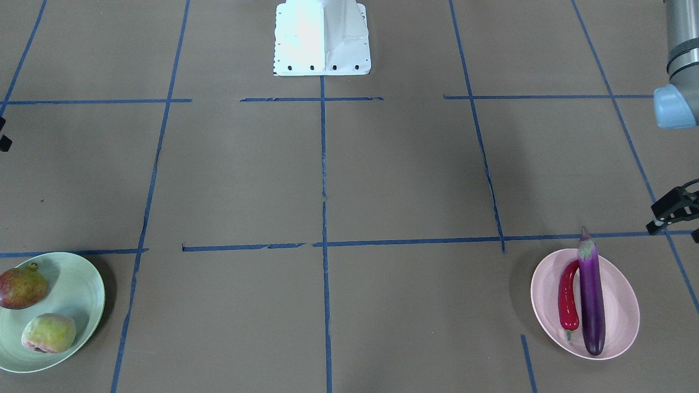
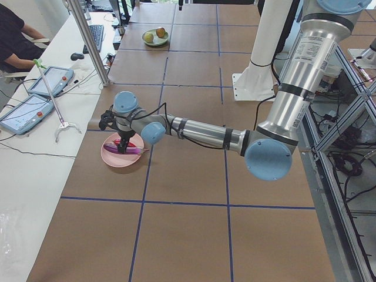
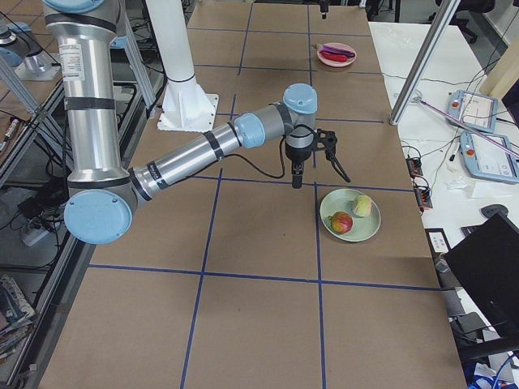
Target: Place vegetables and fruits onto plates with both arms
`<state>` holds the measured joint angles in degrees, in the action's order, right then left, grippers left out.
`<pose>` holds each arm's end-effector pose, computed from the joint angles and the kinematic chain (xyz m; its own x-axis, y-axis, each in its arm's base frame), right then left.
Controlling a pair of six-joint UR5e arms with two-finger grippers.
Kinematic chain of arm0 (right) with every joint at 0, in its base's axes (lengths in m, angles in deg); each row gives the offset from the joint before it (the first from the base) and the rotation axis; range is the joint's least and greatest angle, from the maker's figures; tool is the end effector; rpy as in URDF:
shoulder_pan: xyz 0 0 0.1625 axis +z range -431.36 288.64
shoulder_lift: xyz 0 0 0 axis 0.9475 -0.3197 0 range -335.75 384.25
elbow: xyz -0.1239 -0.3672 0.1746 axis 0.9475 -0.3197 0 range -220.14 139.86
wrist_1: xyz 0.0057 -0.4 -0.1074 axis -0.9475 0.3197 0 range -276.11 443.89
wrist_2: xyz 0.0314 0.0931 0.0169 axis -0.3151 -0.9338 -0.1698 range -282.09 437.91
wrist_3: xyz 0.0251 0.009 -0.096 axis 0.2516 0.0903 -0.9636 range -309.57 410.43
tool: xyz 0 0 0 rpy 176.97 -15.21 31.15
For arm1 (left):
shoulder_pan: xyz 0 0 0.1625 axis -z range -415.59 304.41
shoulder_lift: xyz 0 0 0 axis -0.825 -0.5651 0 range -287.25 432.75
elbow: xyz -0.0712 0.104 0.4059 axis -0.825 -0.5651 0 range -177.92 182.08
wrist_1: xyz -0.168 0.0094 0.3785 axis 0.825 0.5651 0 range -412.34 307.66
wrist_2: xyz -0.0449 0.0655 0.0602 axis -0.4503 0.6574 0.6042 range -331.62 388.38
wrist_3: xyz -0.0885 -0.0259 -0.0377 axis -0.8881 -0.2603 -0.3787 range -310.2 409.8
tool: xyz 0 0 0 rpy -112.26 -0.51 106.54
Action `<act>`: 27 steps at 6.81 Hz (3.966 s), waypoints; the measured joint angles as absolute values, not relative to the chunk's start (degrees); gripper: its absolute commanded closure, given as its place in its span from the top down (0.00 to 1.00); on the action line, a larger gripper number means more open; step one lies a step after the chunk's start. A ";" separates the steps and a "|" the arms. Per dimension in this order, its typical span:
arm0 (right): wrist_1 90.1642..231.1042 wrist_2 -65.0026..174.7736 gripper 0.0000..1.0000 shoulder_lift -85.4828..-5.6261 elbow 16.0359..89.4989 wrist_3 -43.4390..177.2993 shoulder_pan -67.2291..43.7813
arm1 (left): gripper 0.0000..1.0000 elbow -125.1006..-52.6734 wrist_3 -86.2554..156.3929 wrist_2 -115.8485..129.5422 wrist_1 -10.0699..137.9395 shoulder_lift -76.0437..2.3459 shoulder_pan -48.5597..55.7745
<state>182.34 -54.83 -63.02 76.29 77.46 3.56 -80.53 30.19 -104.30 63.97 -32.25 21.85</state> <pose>-0.0620 -0.4823 0.4292 0.6867 0.0338 0.7262 -0.0771 0.9967 0.0265 0.0712 -0.6218 0.5263 0.6590 0.2267 -0.7172 0.0431 0.9406 0.3369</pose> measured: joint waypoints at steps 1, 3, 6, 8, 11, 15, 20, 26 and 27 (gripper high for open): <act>186.44 -55.24 1.00 -63.20 76.42 71.73 5.83 | 0.89 -82.34 35.23 -104.83 61.67 -29.82 23.62; 192.86 -55.40 1.00 -64.06 76.55 62.55 8.37 | 0.90 -87.94 44.19 -105.25 49.08 -26.69 26.06; 194.87 -55.44 1.00 -67.23 75.71 53.13 9.94 | 0.93 -91.63 52.70 -109.09 37.40 -22.82 29.43; 194.71 -55.69 1.00 -70.27 72.34 42.29 13.98 | 1.00 -94.63 53.42 -112.22 36.75 -17.83 31.21; 194.37 -55.79 1.00 -76.71 69.23 32.82 20.21 | 1.00 -102.17 53.55 -112.43 36.35 -8.27 31.93; 190.25 -55.63 1.00 -80.91 69.35 28.80 22.12 | 1.00 -106.31 54.94 -109.60 29.71 -7.04 31.60; 189.27 -56.21 1.00 -81.96 68.89 28.81 22.17 | 1.00 -108.14 55.48 -108.02 30.01 -5.56 31.93; 189.77 -57.11 1.00 -81.19 70.76 29.10 22.16 | 1.00 -107.10 55.75 -105.77 29.05 -6.26 31.64; 189.90 -57.41 1.00 -81.27 70.75 29.19 22.16 | 1.00 -107.02 55.76 -104.75 29.05 -6.12 31.65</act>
<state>189.90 -57.41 -81.27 70.75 29.19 22.16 -107.02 55.76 -104.75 29.05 -6.12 31.65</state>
